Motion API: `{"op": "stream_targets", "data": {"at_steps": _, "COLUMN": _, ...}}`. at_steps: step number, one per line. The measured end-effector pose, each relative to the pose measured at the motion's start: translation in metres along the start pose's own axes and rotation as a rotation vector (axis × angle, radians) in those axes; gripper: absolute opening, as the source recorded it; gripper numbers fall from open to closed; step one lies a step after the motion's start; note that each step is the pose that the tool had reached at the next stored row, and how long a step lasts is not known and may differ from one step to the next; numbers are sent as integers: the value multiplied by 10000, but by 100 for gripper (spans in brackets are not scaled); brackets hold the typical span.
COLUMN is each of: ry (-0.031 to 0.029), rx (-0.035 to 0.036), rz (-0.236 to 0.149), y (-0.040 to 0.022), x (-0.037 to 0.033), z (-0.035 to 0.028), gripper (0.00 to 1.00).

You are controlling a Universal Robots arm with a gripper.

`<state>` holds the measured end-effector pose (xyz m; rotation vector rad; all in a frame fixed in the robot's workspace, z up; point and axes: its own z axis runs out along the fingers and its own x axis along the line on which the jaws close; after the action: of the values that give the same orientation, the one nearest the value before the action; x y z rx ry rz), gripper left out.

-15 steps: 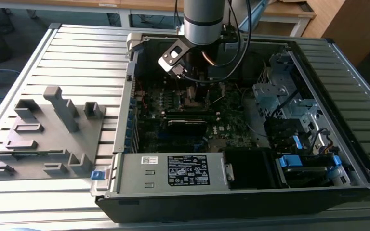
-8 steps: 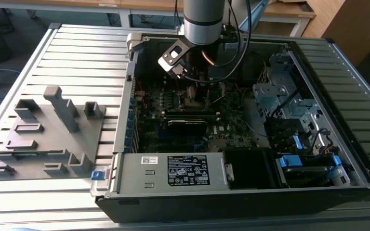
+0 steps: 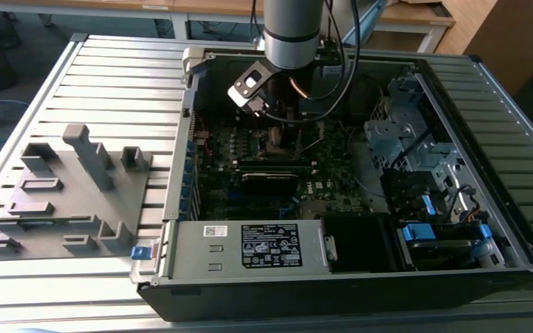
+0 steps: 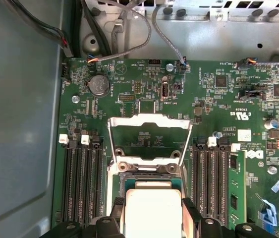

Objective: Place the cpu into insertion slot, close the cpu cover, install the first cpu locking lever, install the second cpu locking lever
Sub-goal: 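Place the cpu into insertion slot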

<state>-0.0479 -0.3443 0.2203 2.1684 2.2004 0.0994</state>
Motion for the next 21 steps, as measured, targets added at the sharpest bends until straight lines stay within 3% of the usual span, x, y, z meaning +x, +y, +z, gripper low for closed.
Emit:
{"op": "stream_targets", "data": {"at_steps": 3, "ry": 0, "rx": -1, "rz": 1, "y": -4, "x": -1, "z": 48, "gripper": 54}}
{"op": "stream_targets", "data": {"at_steps": 10, "ry": 1, "rx": -1, "rz": 3, "y": -8, "x": 23, "z": 72, "gripper": 54}}
{"op": "stream_targets", "data": {"at_steps": 15, "ry": -2, "rx": -1, "rz": 16, "y": -13, "x": 25, "z": 135, "gripper": 54}}
{"op": "stream_targets", "data": {"at_steps": 21, "ry": -1, "rx": -1, "rz": 17, "y": -21, "x": 27, "z": 142, "gripper": 54}}
